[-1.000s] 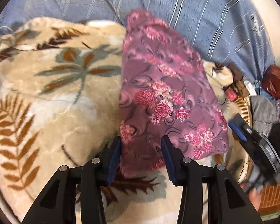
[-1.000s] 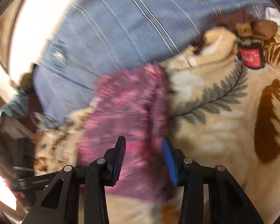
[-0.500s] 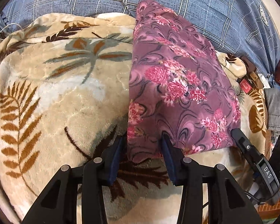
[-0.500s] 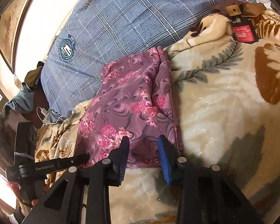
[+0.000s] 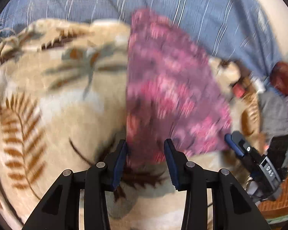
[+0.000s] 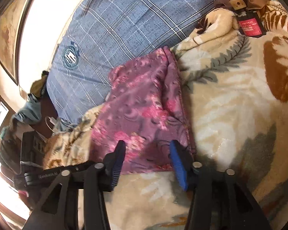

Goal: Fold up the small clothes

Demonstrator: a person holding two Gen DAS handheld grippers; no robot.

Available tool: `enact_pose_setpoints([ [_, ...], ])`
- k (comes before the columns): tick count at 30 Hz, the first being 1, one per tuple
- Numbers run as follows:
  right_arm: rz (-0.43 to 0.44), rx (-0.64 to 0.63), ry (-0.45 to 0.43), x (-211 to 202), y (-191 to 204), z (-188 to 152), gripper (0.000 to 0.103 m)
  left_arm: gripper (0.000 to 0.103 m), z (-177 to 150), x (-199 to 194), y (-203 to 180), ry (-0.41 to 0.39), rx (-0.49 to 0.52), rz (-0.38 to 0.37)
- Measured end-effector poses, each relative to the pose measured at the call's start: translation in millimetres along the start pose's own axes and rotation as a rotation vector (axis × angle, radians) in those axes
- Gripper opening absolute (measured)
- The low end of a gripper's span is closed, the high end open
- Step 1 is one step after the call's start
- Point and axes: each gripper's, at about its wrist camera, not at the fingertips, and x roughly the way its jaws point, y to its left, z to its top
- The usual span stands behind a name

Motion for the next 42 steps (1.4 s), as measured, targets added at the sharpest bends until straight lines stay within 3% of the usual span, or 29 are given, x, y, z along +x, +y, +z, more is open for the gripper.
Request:
enact_pose_setpoints([
  [2,0.049,0.002,-0.079,-11.6,3.8,20.3,0.056,0.044,22.5,-9.4,2.8,-0.04,-0.011,-0.023],
  [4,0.065,0.015,-0.12,-10.2,3.1,44.5,0.076,0.047,54.0,-6.6,1.6,-0.041,-0.017,-0.029],
  [7,0.014,0.025,-0.071,22.4,-2.5,80.3,0.076,0.047,94.5,12.5,-2.8,-0.021,-0.03,0.005],
  [9,-0.046,0.017,-0.009,54.1,-7.2,106.7,0.076,0.047,120.5,36.7,-3.3,0.033,-0.065,-0.004],
  [14,-0.144,0.026,0.092,125.8,-21.0,145.3,0.076,0.045,151.4,85.9,-7.7,0.103,-0.076,0.035],
  [15,-0.15,0.024,0.112,136.2,-21.3,147.7,0.069,0.045,154.0,93.8,-9.3,0.112,-0.077,0.035],
  [16,-0.156,0.008,0.145,148.0,-19.6,150.3,0.035,0.045,157.5,99.6,-10.7,0.113,-0.077,0.019],
  [17,-0.164,-0.036,0.175,157.9,-13.2,153.1,0.019,0.045,160.4,101.9,-11.4,0.095,-0.075,0.019],
  [19,-0.171,-0.135,0.145,157.9,1.8,155.4,0.013,0.046,164.9,109.9,-9.0,0.03,-0.071,0.044],
  [21,-0.215,-0.124,0.152,164.6,-10.5,155.8,0.019,0.047,169.2,134.5,-2.0,0.079,-0.093,0.067],
  [22,-0.258,-0.102,0.197,172.6,-21.1,154.7,0.036,0.047,169.6,145.4,4.6,0.127,-0.137,0.049],
  [23,-0.285,-0.08,0.211,172.6,-29.4,154.3,0.037,0.045,169.9,143.4,7.8,0.123,-0.169,0.029],
  [25,-0.28,-0.103,0.158,154.1,-21.1,155.4,0.041,0.04,170.2,122.5,3.7,0.089,-0.143,0.004],
  [27,-0.202,-0.182,0.092,123.4,2.3,150.6,0.04,0.04,165.0,99.2,-3.8,0.038,-0.111,-0.032],
  [29,-0.086,-0.23,0.07,100.0,23.0,138.2,0.04,0.041,150.8,78.2,-14.1,-0.003,-0.083,-0.094],
  [31,-0.027,-0.273,0.086,91.6,35.2,122.9,0.04,0.041,132.2,72.1,-22.2,-0.021,-0.051,-0.113],
  [33,-0.024,-0.28,0.146,99.4,33.0,100.8,0.035,0.042,112.4,81.7,-21.6,-0.011,-0.028,-0.076],
  [35,-0.128,-0.287,0.231,122.5,15.5,79.2,0.033,0.04,100.2,98.4,-20.3,-0.004,-0.003,-0.031],
  [37,-0.116,-0.275,0.179,116.4,8.3,72.7,0.031,0.04,96.1,99.4,-33.5,-0.038,0.084,0.045],
  [39,-0.143,-0.245,0.197,105.0,14.4,80.0,0.038,0.039,96.9,86.9,-45.9,-0.016,0.139,0.082],
  [41,-0.12,-0.23,0.139,78.6,16.9,92.0,0.042,0.04,96.6,67.1,-47.0,-0.012,0.143,0.021],
  [42,-0.103,-0.2,0.091,62.2,14.1,98.8,0.054,0.041,98.0,55.2,-41.3,-0.028,0.126,-0.007],
])
